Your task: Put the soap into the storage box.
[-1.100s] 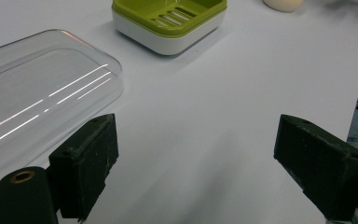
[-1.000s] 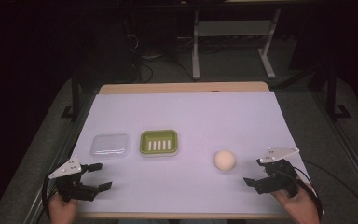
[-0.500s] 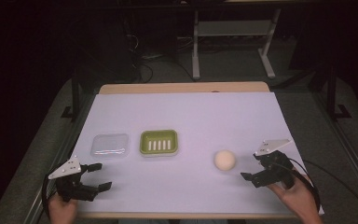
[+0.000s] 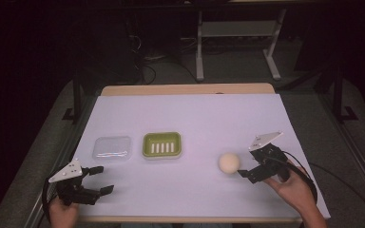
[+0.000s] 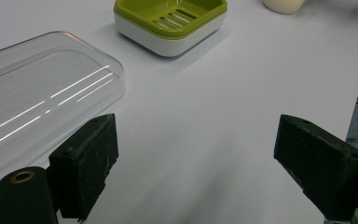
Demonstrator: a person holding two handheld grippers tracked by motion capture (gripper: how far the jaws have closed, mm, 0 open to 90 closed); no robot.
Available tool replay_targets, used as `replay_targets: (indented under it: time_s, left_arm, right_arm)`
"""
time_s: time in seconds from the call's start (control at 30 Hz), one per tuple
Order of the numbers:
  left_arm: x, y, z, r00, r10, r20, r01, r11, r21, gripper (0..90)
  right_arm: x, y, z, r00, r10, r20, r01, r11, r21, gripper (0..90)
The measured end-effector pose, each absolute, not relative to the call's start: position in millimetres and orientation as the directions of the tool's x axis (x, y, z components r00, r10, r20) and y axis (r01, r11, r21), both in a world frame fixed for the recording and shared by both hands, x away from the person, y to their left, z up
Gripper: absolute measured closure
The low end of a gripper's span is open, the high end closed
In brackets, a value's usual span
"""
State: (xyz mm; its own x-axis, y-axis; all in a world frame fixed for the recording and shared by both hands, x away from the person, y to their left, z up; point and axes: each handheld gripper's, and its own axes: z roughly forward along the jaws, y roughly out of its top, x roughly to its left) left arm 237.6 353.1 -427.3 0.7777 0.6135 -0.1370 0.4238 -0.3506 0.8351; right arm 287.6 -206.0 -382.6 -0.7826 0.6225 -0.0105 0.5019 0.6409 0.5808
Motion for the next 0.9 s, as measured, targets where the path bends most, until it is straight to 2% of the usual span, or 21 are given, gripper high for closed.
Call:
replay_targets:
  time_s: [0.3,0.9]
  left_arm:
    - [238,353,-427,0.78,0.611,-0.132,0.417,-0.351,0.838,12.9]
    - [237,353,-427,0.78,0.611,-0.136,0.42,-0.35,0.837,12.9]
  right_arm:
    - [299,-196,-377,-0.795,0.607,-0.009,0.497,0.659,0.565,16.1]
    - [325,-165,-389,-0.83,0.558,-0.012,0.493,0.743,0.453,15.4]
